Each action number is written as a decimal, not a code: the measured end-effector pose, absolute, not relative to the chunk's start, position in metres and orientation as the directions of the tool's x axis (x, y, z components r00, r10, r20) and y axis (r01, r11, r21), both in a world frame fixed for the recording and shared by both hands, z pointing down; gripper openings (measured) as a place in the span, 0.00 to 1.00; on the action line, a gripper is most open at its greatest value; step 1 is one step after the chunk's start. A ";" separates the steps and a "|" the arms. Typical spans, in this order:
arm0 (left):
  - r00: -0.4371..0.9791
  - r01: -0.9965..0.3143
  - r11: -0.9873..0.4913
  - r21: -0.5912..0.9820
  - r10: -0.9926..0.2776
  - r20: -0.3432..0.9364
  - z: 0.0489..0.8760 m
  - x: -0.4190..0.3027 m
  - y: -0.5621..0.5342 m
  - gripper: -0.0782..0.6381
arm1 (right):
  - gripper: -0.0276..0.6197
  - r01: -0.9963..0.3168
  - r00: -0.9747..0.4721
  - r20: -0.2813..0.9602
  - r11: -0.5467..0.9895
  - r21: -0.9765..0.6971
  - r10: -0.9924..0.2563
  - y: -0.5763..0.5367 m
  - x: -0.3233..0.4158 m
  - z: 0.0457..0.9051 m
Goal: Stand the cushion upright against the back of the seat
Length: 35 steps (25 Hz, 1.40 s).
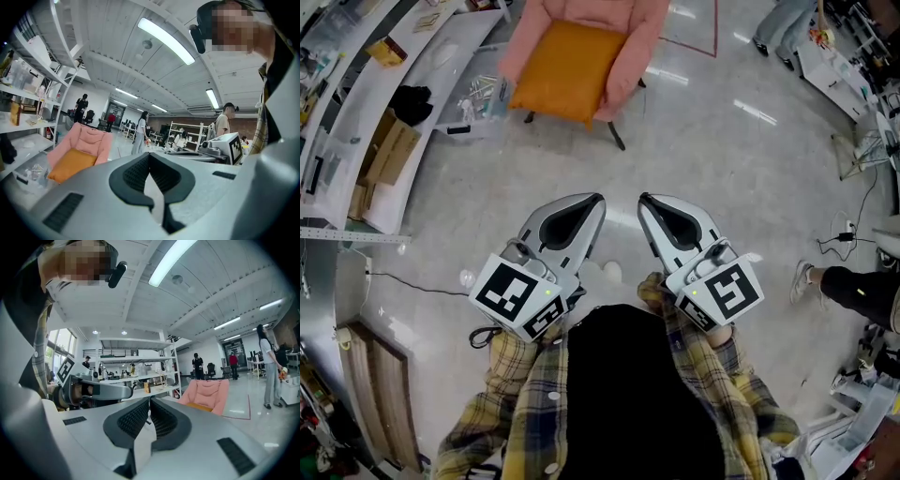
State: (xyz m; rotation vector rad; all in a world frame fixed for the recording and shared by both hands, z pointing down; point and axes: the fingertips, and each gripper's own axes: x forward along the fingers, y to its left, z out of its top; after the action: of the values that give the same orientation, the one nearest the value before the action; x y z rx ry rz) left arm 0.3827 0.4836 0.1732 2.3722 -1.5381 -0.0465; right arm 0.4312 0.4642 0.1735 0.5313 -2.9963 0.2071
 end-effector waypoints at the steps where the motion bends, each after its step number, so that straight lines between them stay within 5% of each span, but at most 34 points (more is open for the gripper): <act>1: 0.417 -0.887 -0.368 0.278 -0.898 0.142 0.174 0.384 0.485 0.12 | 0.08 -0.340 -0.938 0.112 0.932 -0.122 -0.328 0.465 0.433 0.174; 16: 0.361 -0.903 -0.305 0.304 -0.921 0.150 0.185 0.321 0.478 0.12 | 0.08 -0.293 -0.951 0.144 0.947 -0.131 -0.274 0.455 0.371 0.184; 35: 0.432 -0.883 -0.367 0.292 -0.879 0.203 0.189 0.093 0.420 0.12 | 0.08 -0.435 -0.900 0.134 0.877 -0.202 -0.415 0.383 0.165 0.186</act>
State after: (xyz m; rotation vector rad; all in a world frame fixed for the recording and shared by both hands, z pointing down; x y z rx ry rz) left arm 0.0927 0.4195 0.1892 2.3353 -1.5050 0.0181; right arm 0.1645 0.3826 0.1865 0.6718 -2.9600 0.3495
